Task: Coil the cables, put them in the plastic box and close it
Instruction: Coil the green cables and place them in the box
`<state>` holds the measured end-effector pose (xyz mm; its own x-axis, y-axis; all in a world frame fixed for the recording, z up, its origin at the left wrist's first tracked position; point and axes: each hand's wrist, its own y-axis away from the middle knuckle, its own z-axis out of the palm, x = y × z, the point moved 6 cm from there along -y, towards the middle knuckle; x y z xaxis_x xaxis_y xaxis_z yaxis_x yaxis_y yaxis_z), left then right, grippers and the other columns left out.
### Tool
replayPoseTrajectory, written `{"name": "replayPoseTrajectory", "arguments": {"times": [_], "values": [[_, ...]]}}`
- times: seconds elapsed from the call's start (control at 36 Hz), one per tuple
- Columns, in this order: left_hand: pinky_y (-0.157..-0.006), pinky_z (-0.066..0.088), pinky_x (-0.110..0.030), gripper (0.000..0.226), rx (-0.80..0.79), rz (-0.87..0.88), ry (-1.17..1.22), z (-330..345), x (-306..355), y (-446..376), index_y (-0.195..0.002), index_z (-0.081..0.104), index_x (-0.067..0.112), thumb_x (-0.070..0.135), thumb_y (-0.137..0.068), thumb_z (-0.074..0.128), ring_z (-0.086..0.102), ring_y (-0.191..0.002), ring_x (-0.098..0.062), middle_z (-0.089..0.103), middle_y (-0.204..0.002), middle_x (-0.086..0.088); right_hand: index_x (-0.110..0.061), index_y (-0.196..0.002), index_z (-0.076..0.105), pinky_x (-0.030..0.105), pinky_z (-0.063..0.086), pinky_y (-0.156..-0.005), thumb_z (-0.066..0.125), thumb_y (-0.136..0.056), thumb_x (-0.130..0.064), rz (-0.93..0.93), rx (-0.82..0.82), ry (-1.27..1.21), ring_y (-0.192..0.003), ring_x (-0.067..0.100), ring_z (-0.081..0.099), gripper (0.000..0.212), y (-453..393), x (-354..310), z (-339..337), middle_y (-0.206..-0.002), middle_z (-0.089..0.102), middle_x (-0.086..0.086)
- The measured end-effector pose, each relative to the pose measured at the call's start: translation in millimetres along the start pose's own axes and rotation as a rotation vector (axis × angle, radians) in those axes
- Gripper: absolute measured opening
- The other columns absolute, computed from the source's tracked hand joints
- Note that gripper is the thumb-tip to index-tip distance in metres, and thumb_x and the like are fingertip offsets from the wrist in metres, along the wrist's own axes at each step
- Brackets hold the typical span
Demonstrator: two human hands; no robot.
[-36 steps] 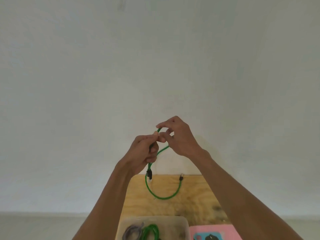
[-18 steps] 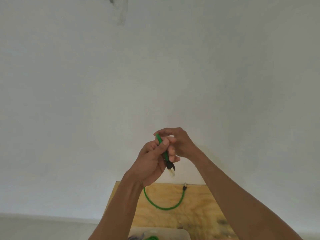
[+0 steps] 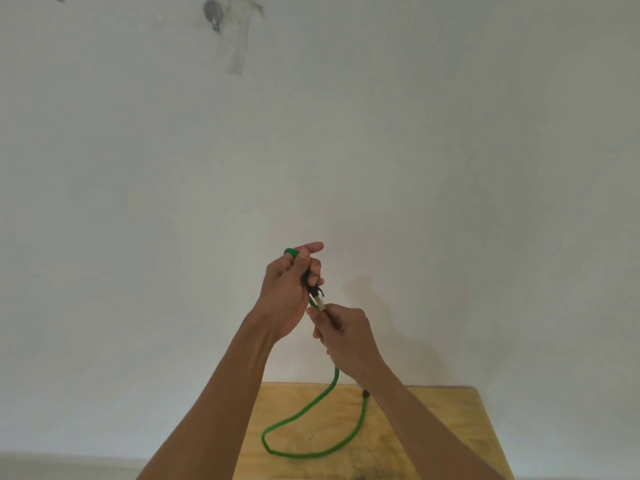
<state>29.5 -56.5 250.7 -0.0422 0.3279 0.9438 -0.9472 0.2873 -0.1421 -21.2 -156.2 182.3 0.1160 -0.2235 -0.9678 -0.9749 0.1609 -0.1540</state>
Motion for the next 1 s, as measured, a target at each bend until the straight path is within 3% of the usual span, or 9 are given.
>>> {"name": "replayPoseTrajectory", "arguments": {"times": [0.19, 0.33, 0.44, 0.53, 0.64, 0.72, 0.78, 0.89, 1.0], "values": [[-0.075, 0.045, -0.038, 0.028, 0.016, 0.093, -0.203, -12, -4, -10, -0.120, 0.063, 0.006, 0.017, -0.107, 0.040, 0.053, -0.068, -0.015, 0.059, -0.073, -0.002, -0.016, -0.081, 0.077, 0.032, 0.055, -0.056, 0.070, -0.090, -0.031, 0.029, 0.042, 0.036, -0.048, 0.014, 0.058, 0.019, 3, -4, -11, -0.065, 0.072, 0.003], [-0.071, 0.053, -0.031, 0.024, -0.068, 0.122, -0.450, -16, -1, -5, -0.113, 0.064, 0.006, 0.011, -0.106, 0.042, 0.067, -0.078, -0.019, 0.072, -0.087, -0.008, -0.021, -0.101, 0.076, 0.015, 0.051, -0.063, 0.068, -0.087, -0.016, -0.141, -0.032, 0.297, -0.061, 0.003, 0.061, 0.017, -5, -22, -26, -0.082, 0.073, -0.007], [-0.065, 0.049, -0.021, 0.024, -0.128, 0.116, -0.839, -14, -7, -10, -0.102, 0.064, 0.009, 0.013, -0.106, 0.041, 0.068, -0.078, -0.011, 0.072, -0.092, -0.002, -0.030, -0.102, 0.071, 0.035, 0.059, -0.081, 0.063, -0.087, -0.010, -0.229, -0.159, 0.401, -0.085, 0.005, 0.071, 0.027, -21, -42, -36, -0.089, 0.076, -0.012], [-0.062, 0.043, -0.020, 0.028, -0.186, 0.080, -0.960, -10, -10, -9, -0.092, 0.060, 0.006, 0.016, -0.106, 0.038, 0.061, -0.067, -0.009, 0.067, -0.083, -0.002, -0.037, -0.094, 0.066, 0.044, 0.058, -0.078, 0.066, -0.086, -0.017, -0.320, -0.207, 0.479, -0.081, 0.010, 0.071, 0.022, -35, -58, -40, -0.087, 0.074, -0.019], [-0.066, 0.046, -0.033, 0.059, -0.297, -0.153, -0.709, -2, -19, 3, -0.095, 0.060, 0.001, 0.047, -0.107, 0.025, 0.055, -0.063, -0.017, 0.064, -0.070, -0.008, -0.038, -0.077, 0.069, 0.034, 0.052, -0.065, 0.085, -0.074, -0.025, -0.370, -0.176, 0.413, -0.056, 0.005, 0.056, 0.021, -48, -81, -56, -0.080, 0.072, -0.016], [-0.069, 0.048, -0.035, 0.070, -0.355, -0.335, -0.365, 8, -27, 19, -0.094, 0.062, 0.003, 0.058, -0.103, 0.019, 0.048, -0.058, -0.020, 0.056, -0.064, -0.011, -0.027, -0.076, 0.073, 0.024, 0.046, -0.063, 0.090, -0.066, -0.023, -0.399, -0.196, 0.304, -0.058, 0.004, 0.054, 0.020, -53, -96, -60, -0.076, 0.072, -0.010], [-0.067, 0.049, -0.035, 0.069, -0.376, -0.376, -0.144, 16, -29, 26, -0.090, 0.062, 0.004, 0.059, -0.101, 0.023, 0.043, -0.054, -0.022, 0.050, -0.060, -0.012, -0.021, -0.076, 0.074, 0.018, 0.043, -0.061, 0.092, -0.064, -0.017, -0.387, -0.217, 0.203, -0.057, 0.005, 0.053, 0.022, -57, -96, -61, -0.072, 0.071, -0.007], [-0.066, 0.048, -0.036, 0.060, -0.433, -0.384, 0.084, 28, -28, 33, -0.090, 0.062, 0.006, 0.057, -0.101, 0.033, 0.040, -0.053, -0.021, 0.047, -0.057, -0.010, -0.013, -0.079, 0.077, 0.030, 0.048, -0.062, 0.089, -0.070, -0.017, -0.326, -0.223, 0.032, -0.064, 0.017, 0.060, 0.015, -61, -84, -65, -0.072, 0.073, 0.000], [-0.066, 0.050, -0.035, 0.034, -0.517, -0.305, 0.229, 40, -17, 35, -0.092, 0.061, 0.007, 0.034, -0.103, 0.044, 0.044, -0.050, -0.017, 0.050, -0.059, -0.006, -0.010, -0.089, 0.079, 0.038, 0.038, -0.061, 0.075, -0.086, -0.018, -0.255, -0.245, -0.183, -0.071, 0.028, 0.055, 0.009, -55, -62, -59, -0.076, 0.073, 0.005]]}}
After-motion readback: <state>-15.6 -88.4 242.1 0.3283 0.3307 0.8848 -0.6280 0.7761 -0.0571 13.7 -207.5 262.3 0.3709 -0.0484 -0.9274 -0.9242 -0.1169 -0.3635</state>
